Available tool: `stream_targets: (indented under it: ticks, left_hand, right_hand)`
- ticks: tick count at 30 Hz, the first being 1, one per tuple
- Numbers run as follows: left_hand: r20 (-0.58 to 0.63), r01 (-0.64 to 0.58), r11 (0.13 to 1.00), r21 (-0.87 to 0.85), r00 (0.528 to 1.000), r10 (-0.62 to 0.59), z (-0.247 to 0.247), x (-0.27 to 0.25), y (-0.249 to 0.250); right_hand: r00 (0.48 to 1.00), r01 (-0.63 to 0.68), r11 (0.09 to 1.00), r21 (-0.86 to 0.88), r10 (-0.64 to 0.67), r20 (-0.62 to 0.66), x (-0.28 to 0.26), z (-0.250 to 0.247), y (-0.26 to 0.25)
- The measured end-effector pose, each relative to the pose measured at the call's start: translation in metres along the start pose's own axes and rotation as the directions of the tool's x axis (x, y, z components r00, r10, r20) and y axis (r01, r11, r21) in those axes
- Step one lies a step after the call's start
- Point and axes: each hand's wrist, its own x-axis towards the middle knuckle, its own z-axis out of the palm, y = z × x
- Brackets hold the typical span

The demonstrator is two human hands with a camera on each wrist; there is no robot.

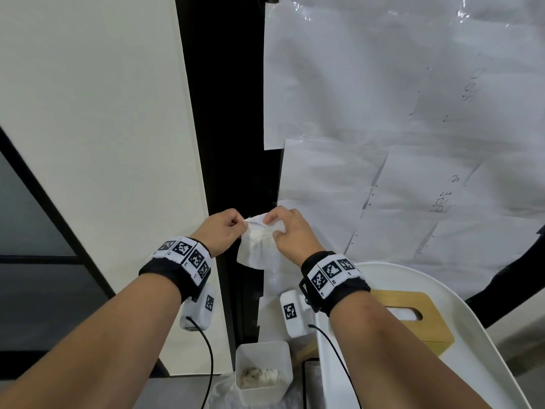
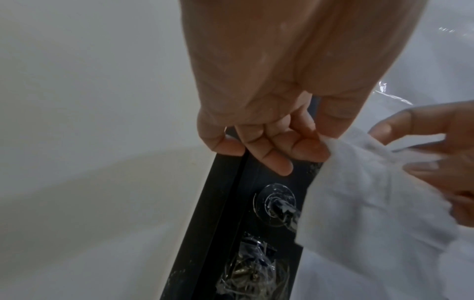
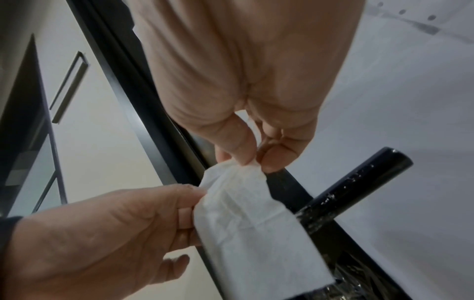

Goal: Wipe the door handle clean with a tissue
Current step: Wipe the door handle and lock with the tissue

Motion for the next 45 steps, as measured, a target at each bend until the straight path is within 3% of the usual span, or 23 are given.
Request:
stream_targets:
  ticks: [4,9,13,18,21,24,28,30,33,36,40,45]
  left_hand:
    - [0.007,-0.052,0.995,-0.085,0.999,0.053,-0.001,0.001,0.001]
    - [0.095,-0.093,0.988,-0.121,0.990,0.105,-0.001,0.001,0.009]
    - [0.115,-0.056,0.997,-0.054,0.991,0.062,0.001,0.001,0.009]
    - [0.164,-0.121,0.986,0.115,0.981,0.102,0.001,0.004,0.003]
    - [0.191,-0.100,0.987,0.129,0.979,0.074,0.002,0.006,0.000]
    - [0.275,-0.088,0.987,0.137,0.960,0.047,0.003,0.006,0.000]
    - [0.432,-0.086,0.985,0.147,0.902,0.014,0.005,0.006,0.001]
    - [0.390,-0.106,0.976,0.188,0.920,0.025,0.009,0.007,0.001]
    - [0.227,-0.124,0.953,0.278,0.972,0.060,0.017,0.013,0.001]
    - [0.074,-0.109,0.960,0.258,0.993,0.093,0.029,0.017,0.002]
    - [-0.091,-0.152,0.969,0.195,0.981,0.173,0.045,0.018,0.001]
    - [-0.152,-0.229,0.953,0.197,0.953,0.261,0.065,0.018,0.000]
  right_hand:
    - [0.999,-0.035,0.996,-0.079,0.037,0.025,0.001,-0.002,-0.004]
    - [1.000,0.026,0.988,-0.149,-0.028,-0.005,0.001,-0.003,-0.006]
    - [1.000,-0.002,0.991,-0.137,0.002,-0.002,0.006,-0.005,0.000]
    - [0.998,-0.054,0.985,-0.162,0.060,0.035,0.013,0.000,0.012]
    - [0.998,-0.065,0.960,-0.273,0.068,0.001,0.016,0.002,0.017]
    - [0.998,-0.066,0.922,-0.382,0.059,-0.030,0.019,0.001,0.023]
    - [0.997,-0.063,0.856,-0.512,0.075,0.002,0.020,0.001,0.033]
    - [0.996,-0.053,0.835,-0.547,0.082,0.029,0.019,0.004,0.037]
    - [0.998,-0.029,0.828,-0.560,0.058,0.034,0.019,0.006,0.041]
    - [0.998,-0.023,0.839,-0.544,0.048,0.031,0.020,0.004,0.043]
    - [0.999,-0.020,0.852,-0.523,0.043,0.031,0.021,0.003,0.046]
    - [0.999,-0.013,0.865,-0.502,0.036,0.036,0.021,0.002,0.050]
